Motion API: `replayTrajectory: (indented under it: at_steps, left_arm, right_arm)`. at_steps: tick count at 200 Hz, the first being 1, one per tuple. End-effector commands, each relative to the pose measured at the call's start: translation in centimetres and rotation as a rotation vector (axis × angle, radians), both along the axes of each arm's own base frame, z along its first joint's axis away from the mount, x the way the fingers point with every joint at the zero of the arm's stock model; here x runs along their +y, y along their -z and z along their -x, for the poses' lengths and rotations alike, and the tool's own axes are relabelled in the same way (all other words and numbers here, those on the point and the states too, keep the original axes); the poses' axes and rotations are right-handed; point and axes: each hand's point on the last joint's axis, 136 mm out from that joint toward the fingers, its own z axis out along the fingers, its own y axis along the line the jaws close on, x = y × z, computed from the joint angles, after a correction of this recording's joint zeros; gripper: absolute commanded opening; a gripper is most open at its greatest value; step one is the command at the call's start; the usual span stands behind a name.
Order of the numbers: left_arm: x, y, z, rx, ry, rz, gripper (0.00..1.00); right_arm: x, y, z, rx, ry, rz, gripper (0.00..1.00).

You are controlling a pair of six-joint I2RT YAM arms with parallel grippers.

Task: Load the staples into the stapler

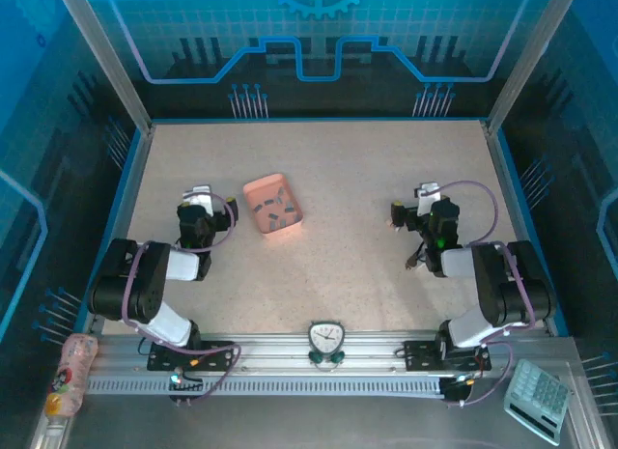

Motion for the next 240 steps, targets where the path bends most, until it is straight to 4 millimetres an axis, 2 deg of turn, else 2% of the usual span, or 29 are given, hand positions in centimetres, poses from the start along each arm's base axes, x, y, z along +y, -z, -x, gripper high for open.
replayTrajectory:
  at_steps: [1, 158, 179, 209, 240]
  left_arm:
    - [-0.3, -0.8, -0.4, -0.019, 0.022, 0.003, 0.99]
    - [-0.3, -0.8, -0.4, -0.018, 0.023, 0.003, 0.99]
    - [-0.6, -1.3, -0.2, -0.047, 0.04, 0.005, 0.99]
    - [-0.2, -3.4, 1.4, -0.109, 0.013, -0.001, 0.98]
    - [-0.1, -6.5, 2.2, -0.082, -0.022, 0.03, 0.96]
  right_arm:
    - [0.2, -0.9, -0.4, -0.031, -0.005, 0.012, 1.0]
    - [0.2, -0.8, -0.4, -0.026, -0.017, -0.002, 1.0]
    - [0.2, -0.9, -0.4, -0.032, -0.016, -0.001, 1.0]
    - [0.6, -3.5, 0.4, -0.051, -0.033, 0.018, 1.0]
    - [1.1, -8.1, 1.2, -0.014, -0.027, -0.039, 1.0]
